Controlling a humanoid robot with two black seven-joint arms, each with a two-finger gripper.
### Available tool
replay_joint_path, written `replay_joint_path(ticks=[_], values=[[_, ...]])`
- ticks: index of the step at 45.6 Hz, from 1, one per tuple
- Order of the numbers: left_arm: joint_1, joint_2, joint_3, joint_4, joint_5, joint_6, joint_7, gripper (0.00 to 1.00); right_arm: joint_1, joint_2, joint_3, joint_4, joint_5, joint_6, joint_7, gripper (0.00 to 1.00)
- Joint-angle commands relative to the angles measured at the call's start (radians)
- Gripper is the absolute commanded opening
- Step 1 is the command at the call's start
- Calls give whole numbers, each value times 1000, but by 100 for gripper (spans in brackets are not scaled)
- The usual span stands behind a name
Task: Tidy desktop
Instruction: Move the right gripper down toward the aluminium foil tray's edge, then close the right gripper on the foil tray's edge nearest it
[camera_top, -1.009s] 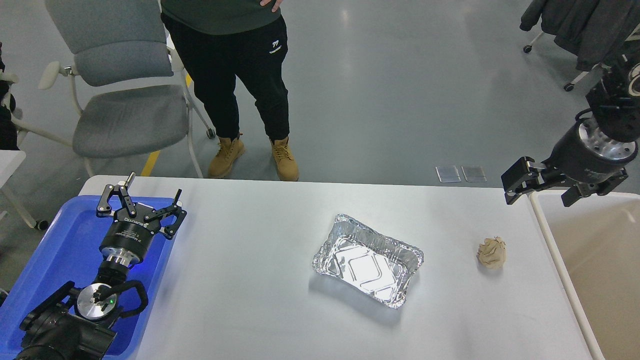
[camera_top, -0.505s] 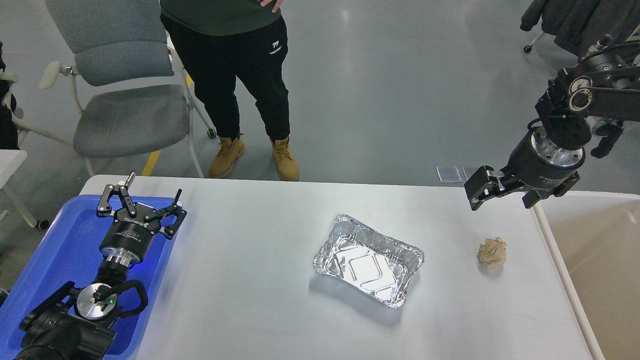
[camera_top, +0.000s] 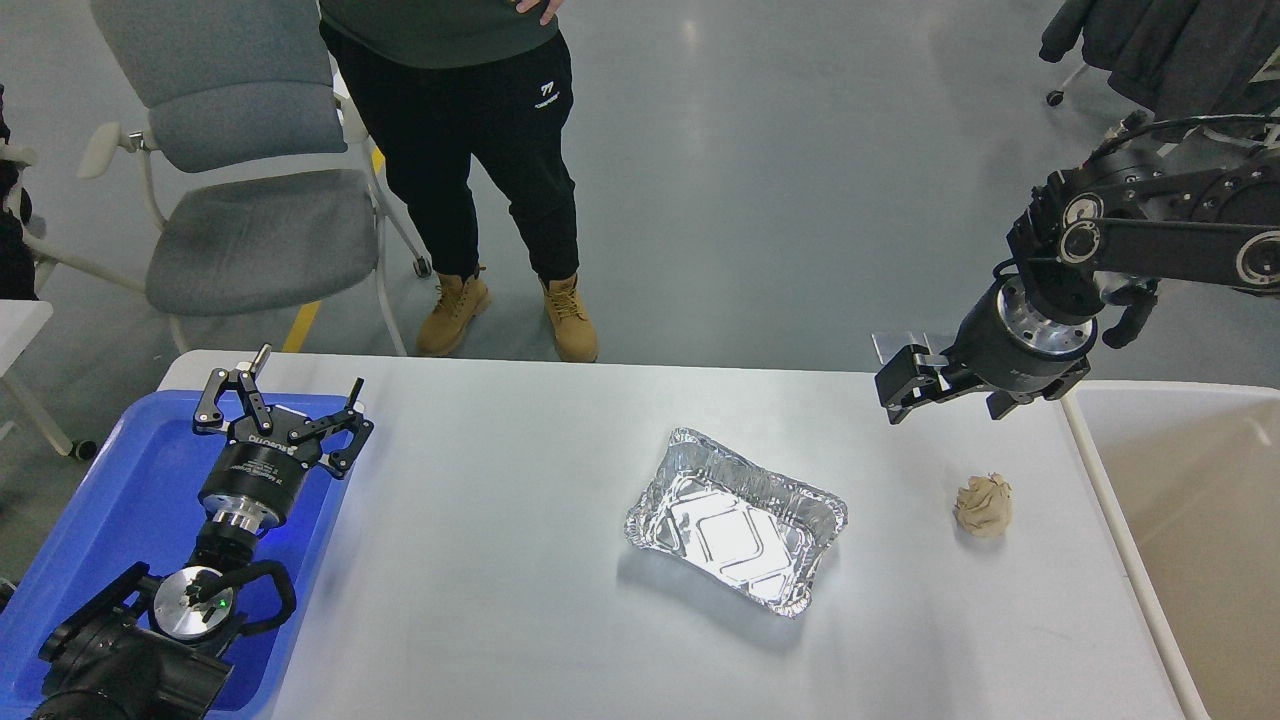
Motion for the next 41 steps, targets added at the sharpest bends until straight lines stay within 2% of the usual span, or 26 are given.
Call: replay_joint_path(ticks=[1,17,22,30,41], values=[[0,0,0,0,1,0,0,100,-66,42,29,0,2,-24,-2,100],[0,0,0,0,-1,0,0,100,-188,78,78,0,82,-171,-2,100],[0,0,0,0,-1,0,0,100,-247,85,78,0,90,-246,-3,100],[0,0,0,0,1,0,0,100,-311,99,66,-17,214,-321,-3,100],[0,0,0,0,-1,0,0,100,-398,114,67,-40,217,-447,0,100]])
